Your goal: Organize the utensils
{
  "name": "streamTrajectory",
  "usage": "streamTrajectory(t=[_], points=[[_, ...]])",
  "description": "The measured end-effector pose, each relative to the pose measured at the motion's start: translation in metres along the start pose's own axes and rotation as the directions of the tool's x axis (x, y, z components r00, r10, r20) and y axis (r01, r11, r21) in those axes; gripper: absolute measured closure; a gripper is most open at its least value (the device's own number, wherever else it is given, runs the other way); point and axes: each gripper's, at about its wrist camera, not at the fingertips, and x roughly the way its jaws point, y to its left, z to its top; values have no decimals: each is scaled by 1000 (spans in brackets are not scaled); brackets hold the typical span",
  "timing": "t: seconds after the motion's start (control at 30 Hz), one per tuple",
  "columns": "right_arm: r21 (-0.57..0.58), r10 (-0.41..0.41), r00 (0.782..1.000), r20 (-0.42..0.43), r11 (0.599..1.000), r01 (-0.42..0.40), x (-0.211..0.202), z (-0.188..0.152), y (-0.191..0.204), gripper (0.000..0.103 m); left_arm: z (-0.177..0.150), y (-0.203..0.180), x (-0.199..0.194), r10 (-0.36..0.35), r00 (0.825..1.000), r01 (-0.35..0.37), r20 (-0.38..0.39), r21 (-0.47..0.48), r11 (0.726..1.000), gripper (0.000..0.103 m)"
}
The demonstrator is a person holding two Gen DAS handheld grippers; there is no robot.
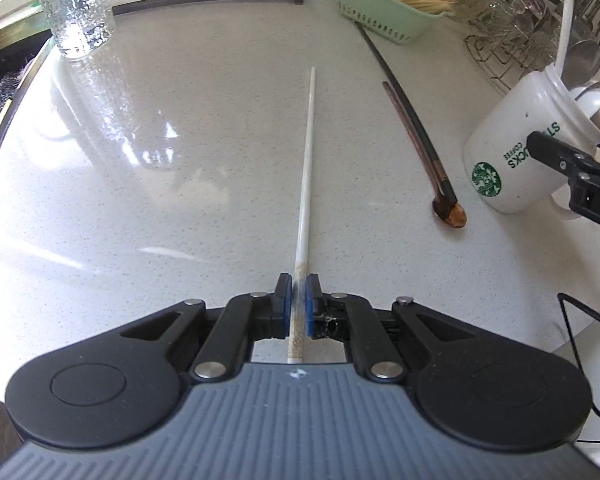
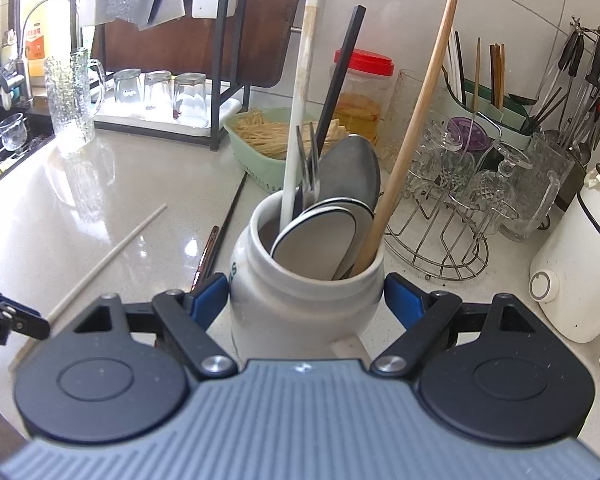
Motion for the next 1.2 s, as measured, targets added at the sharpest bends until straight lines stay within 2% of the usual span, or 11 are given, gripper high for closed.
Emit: streamTrajectory(t=[0.07,0.1,0.17,0.5,0.87,1.0,1.03,1.1,1.2], points=[[-9,1,1000,1,1000,-1,0,-1,0,16,2,3,1,-2,1000,2,-5,-18,1000,91],[-12,0,1000,0,1000,0,0,-1,1,16,5,5,1,-3,1000,3,-2,-27,1000,83],[-14,-1,1000,-3,1000,1,0,0,1,16,11,5,2,6,1000,-6,15,-28,1000,74],[-26,-7,1000,-16,1000,7,1,2,2,16,69,-15,32,-8,996,4,87,46,999,74],[-34,-9,999,-42,999,8,3,5,2,16,117,-31,56,-29,995,17,97,118,993,74],[-30,-11,999,-47,1000,10,3,6,2,16,128,-34,62,-27,995,11,97,154,988,77],[-30,-11,999,-49,1000,10,3,6,2,16,129,-37,63,-16,995,0,99,163,987,81],[-27,-12,999,-49,1000,11,3,7,2,16,130,-40,65,3,995,-22,104,181,983,94],[-24,-15,999,-42,1000,14,3,5,3,16,132,-39,67,7,994,-26,108,174,984,99]])
